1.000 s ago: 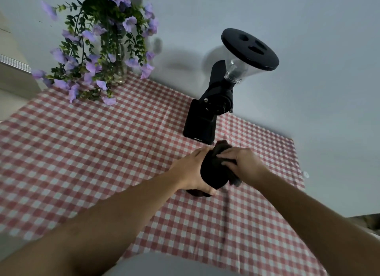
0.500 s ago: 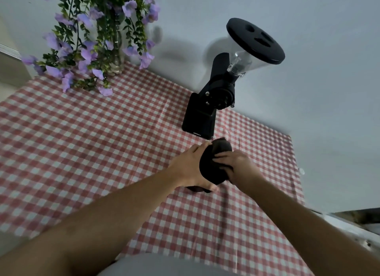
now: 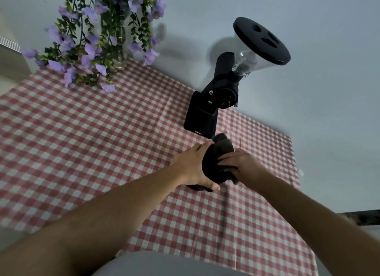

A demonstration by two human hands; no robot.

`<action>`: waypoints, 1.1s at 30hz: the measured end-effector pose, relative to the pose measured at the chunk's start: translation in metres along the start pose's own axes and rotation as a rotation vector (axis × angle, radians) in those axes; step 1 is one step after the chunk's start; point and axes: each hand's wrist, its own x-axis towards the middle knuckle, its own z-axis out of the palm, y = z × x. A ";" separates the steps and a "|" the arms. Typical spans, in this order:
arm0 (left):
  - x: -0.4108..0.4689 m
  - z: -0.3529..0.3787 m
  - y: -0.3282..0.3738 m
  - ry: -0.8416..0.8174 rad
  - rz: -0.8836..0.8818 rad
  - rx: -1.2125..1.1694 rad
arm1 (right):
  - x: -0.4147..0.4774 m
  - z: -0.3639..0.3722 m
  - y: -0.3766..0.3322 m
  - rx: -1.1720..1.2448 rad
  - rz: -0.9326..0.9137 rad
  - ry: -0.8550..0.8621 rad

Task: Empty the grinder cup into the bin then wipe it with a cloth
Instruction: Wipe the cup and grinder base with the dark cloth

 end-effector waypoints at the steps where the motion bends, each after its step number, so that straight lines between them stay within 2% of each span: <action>1: 0.000 0.000 0.001 0.007 0.009 -0.011 | -0.003 -0.001 -0.003 0.029 0.038 -0.060; 3: 0.000 -0.001 0.002 0.015 0.021 -0.033 | -0.004 -0.013 -0.005 0.120 0.082 -0.226; 5: 0.000 -0.001 0.003 0.013 0.016 -0.046 | 0.004 -0.027 -0.001 0.163 0.066 -0.289; 8: 0.001 0.001 0.001 0.000 0.002 -0.040 | 0.019 -0.031 0.006 0.137 -0.010 -0.097; 10: 0.000 0.001 0.000 -0.003 -0.009 -0.027 | 0.021 -0.018 0.012 -0.073 -0.149 0.046; 12: 0.001 0.001 0.000 0.003 -0.017 -0.017 | 0.013 -0.003 0.017 -0.214 -0.202 0.072; 15: 0.001 0.002 0.001 0.021 -0.004 -0.018 | 0.011 0.005 0.009 -0.133 -0.074 0.071; 17: 0.000 0.001 0.002 0.028 0.001 -0.034 | 0.014 -0.002 0.001 -0.096 0.022 -0.071; 21: -0.001 -0.001 0.007 0.040 -0.009 -0.050 | 0.010 -0.018 -0.002 -0.070 -0.072 -0.323; 23: -0.001 0.000 0.008 0.039 -0.013 -0.044 | 0.014 -0.025 -0.003 -0.135 -0.106 -0.368; 25: -0.002 0.001 0.005 0.021 -0.015 -0.042 | 0.023 -0.028 -0.002 -0.208 -0.159 -0.332; 27: -0.003 0.001 0.001 0.013 -0.021 -0.033 | 0.030 -0.031 -0.002 -0.258 -0.109 -0.229; 30: -0.002 0.000 0.002 0.016 -0.035 -0.010 | 0.020 -0.020 0.007 -0.355 -0.228 -0.065; 33: 0.000 0.001 0.004 0.048 -0.031 -0.012 | -0.002 0.000 -0.003 -0.186 0.031 0.036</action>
